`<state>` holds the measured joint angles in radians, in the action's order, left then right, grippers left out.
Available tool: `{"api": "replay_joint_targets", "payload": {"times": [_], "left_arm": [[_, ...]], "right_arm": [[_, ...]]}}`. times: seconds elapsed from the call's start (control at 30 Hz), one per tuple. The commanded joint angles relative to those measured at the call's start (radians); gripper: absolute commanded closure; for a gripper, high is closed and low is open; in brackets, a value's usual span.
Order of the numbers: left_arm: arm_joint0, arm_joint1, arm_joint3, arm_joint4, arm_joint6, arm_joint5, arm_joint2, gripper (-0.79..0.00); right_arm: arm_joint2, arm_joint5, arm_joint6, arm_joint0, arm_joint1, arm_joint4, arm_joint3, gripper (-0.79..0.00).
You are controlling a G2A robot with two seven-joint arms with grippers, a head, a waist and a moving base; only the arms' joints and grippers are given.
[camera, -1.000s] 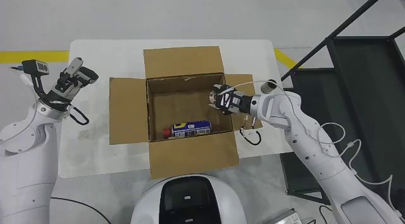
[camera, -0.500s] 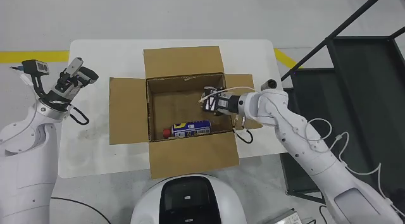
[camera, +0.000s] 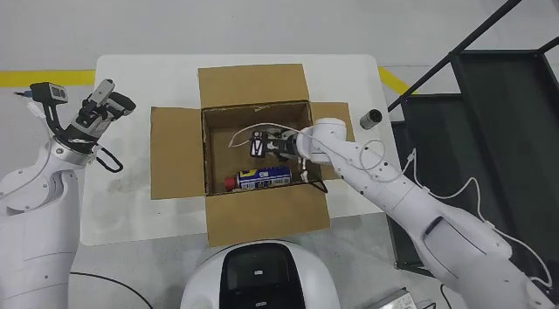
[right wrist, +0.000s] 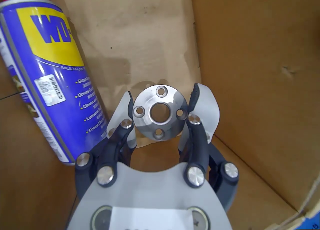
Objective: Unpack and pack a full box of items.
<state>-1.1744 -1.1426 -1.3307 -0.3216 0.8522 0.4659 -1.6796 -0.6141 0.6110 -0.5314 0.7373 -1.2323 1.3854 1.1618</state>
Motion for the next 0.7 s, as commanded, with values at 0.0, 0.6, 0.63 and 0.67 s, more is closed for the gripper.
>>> {"api": "replay_joint_targets", "payload": {"times": [0.0, 0.6, 0.63, 0.67], "left_arm": [[0.000, 0.000, 0.000, 0.000, 0.000, 0.000, 0.000, -0.785], [0.000, 0.000, 0.000, 0.000, 0.000, 0.000, 0.000, -0.785], [0.000, 0.000, 0.000, 0.000, 0.000, 0.000, 0.000, -0.785], [0.000, 0.000, 0.000, 0.000, 0.000, 0.000, 0.000, -0.785]], "right_arm": [[0.015, 0.009, 0.006, -0.015, -0.013, -0.006, -0.038, 0.000], [-0.035, 0.062, 0.176, -0.011, -0.021, -0.004, -0.062, -0.785], [-0.064, 0.071, 0.191, 0.011, -0.005, 0.000, -0.023, -0.785], [-0.097, 0.077, 0.203, 0.037, 0.012, 0.008, 0.022, -0.785]]}}
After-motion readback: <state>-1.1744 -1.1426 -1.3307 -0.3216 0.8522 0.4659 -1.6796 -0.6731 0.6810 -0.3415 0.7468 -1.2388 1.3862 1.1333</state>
